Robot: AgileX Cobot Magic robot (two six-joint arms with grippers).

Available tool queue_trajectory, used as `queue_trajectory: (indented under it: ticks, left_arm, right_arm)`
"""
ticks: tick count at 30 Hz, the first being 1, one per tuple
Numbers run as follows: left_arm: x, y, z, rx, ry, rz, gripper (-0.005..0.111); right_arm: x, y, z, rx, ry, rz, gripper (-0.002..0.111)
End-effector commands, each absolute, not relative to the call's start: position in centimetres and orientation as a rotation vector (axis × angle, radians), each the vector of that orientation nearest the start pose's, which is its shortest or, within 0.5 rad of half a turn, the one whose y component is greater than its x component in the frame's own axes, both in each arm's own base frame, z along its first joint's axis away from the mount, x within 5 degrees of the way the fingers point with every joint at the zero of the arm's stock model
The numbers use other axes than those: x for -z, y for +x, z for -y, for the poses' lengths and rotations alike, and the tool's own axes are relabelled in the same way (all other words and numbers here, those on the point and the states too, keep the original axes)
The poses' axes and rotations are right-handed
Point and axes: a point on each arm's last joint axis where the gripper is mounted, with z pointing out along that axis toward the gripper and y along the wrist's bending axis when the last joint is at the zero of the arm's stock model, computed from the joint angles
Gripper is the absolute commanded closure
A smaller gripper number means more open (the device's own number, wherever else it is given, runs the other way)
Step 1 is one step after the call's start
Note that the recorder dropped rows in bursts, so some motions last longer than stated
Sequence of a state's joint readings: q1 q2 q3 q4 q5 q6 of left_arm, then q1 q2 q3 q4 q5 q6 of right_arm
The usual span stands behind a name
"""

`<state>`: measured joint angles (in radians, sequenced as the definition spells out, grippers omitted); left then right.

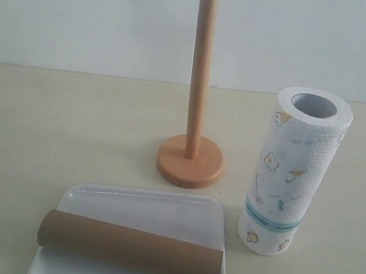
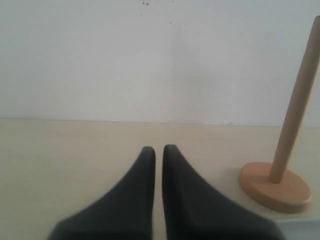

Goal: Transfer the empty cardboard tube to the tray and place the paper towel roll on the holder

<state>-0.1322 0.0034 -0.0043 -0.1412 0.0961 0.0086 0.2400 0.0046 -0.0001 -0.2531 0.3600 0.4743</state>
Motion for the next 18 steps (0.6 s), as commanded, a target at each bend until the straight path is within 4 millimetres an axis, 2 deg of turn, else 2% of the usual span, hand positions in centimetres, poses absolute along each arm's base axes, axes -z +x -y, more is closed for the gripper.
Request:
queue_trajectory:
  ticks: [1, 12, 18]
  left_arm:
    - [-19.9, 5.6, 0.6, 0.215, -0.065, -1.639, 0.102]
    - [-18.5, 5.4, 0.4, 0.092, 0.017, -1.794, 0.102]
    - [-18.5, 5.4, 0.4, 0.131, -0.031, -1.795, 0.102]
  right_arm:
    - [-18.2, 5.3, -0.5, -0.253, 0.053, -1.834, 0.108]
    - [-18.2, 5.3, -0.5, -0.253, 0.053, -1.834, 0.108]
    - [-18.2, 5.3, -0.5, -0.253, 0.053, -1.834, 0.108]
